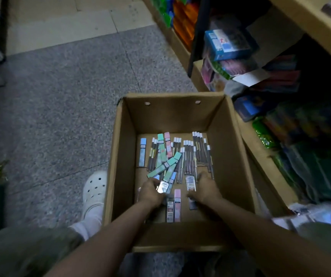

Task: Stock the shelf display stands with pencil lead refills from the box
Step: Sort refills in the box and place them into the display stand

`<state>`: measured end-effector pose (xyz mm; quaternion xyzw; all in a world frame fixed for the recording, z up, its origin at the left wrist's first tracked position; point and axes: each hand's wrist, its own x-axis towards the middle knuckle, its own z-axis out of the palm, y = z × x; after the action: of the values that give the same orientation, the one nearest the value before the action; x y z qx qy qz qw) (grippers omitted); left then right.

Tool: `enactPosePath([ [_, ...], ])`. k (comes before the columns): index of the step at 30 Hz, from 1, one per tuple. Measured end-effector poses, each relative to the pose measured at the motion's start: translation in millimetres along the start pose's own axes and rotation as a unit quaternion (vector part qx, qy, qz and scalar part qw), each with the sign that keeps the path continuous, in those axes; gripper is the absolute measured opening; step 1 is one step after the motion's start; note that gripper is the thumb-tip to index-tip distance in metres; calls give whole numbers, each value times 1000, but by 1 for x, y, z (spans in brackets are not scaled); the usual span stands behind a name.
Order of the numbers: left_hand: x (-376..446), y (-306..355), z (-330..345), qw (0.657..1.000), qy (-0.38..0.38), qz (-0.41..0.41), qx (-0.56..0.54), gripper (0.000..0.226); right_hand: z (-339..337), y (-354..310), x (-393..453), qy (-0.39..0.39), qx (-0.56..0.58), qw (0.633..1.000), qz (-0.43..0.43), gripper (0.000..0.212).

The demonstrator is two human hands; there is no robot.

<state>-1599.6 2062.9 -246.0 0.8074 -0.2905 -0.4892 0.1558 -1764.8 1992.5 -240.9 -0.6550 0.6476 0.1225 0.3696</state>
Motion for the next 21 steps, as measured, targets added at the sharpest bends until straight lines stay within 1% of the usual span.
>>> enactPosePath([
  [2,9,-7,4,999,29,-7,38,46,8,7,8,5,17,999,29,70],
  [5,17,-12,8,995,60,13,77,46,18,12,16,28,21,999,38,69],
  [9,22,-14,15,989,76,53,118,53,27,7,21,64,11,997,44,64],
  [11,22,-14,17,987,79,54,127,57,28,3,23,67,-7,996,55,63],
  [13,23,-13,15,986,89,50,130,56,29,2,24,56,-11,996,62,59],
  [18,21,-11,12,990,102,31,96,46,24,8,20,52,-24,997,43,29],
  [21,16,-8,10,994,90,19,64,28,14,12,16,50,52,997,32,11],
])
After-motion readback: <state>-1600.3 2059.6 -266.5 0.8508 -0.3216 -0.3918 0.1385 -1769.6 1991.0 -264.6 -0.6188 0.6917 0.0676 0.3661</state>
